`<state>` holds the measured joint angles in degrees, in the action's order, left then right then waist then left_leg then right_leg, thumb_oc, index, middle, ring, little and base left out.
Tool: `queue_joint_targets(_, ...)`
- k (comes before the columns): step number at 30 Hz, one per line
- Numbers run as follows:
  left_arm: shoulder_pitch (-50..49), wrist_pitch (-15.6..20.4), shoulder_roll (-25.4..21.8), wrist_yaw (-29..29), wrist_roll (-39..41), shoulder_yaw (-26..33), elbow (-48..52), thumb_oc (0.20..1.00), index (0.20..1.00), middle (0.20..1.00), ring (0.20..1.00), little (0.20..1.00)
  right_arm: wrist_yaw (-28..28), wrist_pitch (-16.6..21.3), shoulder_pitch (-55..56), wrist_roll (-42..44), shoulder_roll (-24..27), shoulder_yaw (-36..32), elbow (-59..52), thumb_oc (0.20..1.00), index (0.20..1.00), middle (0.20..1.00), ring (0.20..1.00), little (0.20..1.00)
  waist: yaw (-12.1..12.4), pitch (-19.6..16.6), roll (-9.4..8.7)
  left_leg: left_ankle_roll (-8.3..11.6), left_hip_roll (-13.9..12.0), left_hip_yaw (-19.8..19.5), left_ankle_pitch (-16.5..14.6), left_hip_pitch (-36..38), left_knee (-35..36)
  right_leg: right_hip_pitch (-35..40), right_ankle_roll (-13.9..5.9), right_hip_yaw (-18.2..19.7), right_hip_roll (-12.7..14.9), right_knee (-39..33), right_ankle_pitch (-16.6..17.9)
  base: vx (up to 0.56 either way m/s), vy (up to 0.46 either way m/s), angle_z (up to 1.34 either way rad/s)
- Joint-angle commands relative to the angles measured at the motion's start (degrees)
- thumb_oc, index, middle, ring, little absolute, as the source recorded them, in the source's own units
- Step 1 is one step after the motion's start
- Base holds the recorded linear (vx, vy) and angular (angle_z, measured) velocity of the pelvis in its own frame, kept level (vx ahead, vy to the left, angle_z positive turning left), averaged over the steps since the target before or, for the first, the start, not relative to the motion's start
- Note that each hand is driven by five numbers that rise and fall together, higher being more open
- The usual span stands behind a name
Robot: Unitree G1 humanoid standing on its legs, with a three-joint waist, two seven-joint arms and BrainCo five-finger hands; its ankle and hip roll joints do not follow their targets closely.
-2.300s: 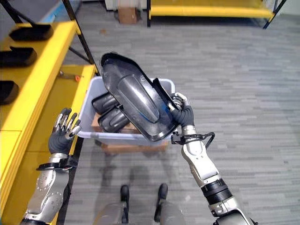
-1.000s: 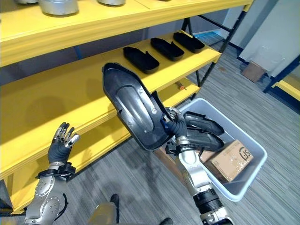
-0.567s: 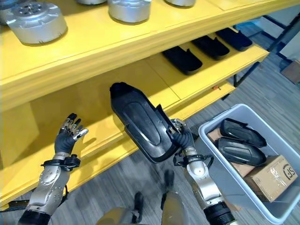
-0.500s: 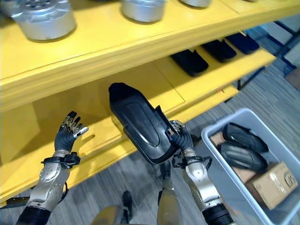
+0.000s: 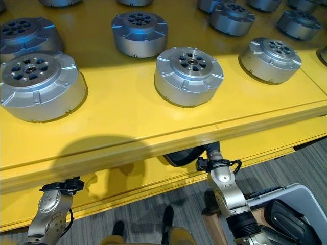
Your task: Move parts from the plastic box to the shelf.
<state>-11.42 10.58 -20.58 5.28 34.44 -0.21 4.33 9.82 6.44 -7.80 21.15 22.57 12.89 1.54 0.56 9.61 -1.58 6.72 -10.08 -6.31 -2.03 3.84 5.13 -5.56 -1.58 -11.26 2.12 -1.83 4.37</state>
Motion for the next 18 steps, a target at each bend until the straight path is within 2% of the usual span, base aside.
queue_joint_targets(1,-1.1,3.2,-1.9,-0.1,1.4,-0.1,2.4,1.000,1.000,1.000,1.000,1.000,0.5,5.1,-1.4,1.5,-0.9,-1.3,-4.2,0.200,0.200,0.200,0.200,0.200,1.3,-2.9,-0.32,-0.57,-1.4,-0.9,2.2,-1.3,-1.3,-2.4,-5.05,-1.6,6.8,8.5,-4.6,0.02,-0.055,0.18)
queue_joint_targets(4,-0.4,3.0,-1.4,-0.2,2.1,-1.1,2.4,1.000,1.000,1.000,1.000,1.000,1.1,5.0,-2.5,1.1,-0.8,-0.5,-3.4,0.200,0.200,0.200,0.200,0.200,1.7,-2.3,-0.34,-0.18,-0.6,0.6,3.2,-3.5,-3.4,-0.3,-4.82,-4.5,8.0,7.4,-4.8,-0.01,-0.022,0.21)
queue_joint_targets(7,0.3,2.7,-1.3,-0.7,2.0,-2.3,2.3,1.000,1.000,1.000,1.000,1.000,1.3,4.6,-3.3,1.0,-1.1,0.3,-2.8,0.200,0.200,0.200,0.200,0.200,1.7,-1.6,-0.66,-0.79,0.1,3.6,3.3,-5.8,-5.1,1.3,-5.01,-7.3,9.6,6.8,-4.6,-0.02,0.019,0.60)
queue_joint_targets(11,-0.6,2.1,-1.8,-1.0,2.4,-2.8,2.7,1.000,1.000,1.000,1.000,1.000,1.7,3.8,-5.5,2.0,-3.4,2.3,0.2,0.200,0.200,0.200,0.200,0.200,2.8,-2.2,-0.09,-1.86,0.7,3.0,2.3,-4.6,-3.7,1.7,-5.33,-7.4,9.9,7.2,-4.3,0.05,0.063,0.29)
queue_joint_targets(18,0.6,1.5,-4.4,-1.1,3.1,-5.1,3.3,1.000,1.000,1.000,1.000,1.000,5.4,3.0,-13.4,2.5,-5.7,2.6,7.8,0.200,0.200,0.200,0.200,0.200,5.8,-1.7,-0.63,-3.49,3.9,2.2,0.3,-5.6,-5.2,2.6,-6.61,-8.2,12.9,6.7,-3.1,0.02,0.110,0.08)
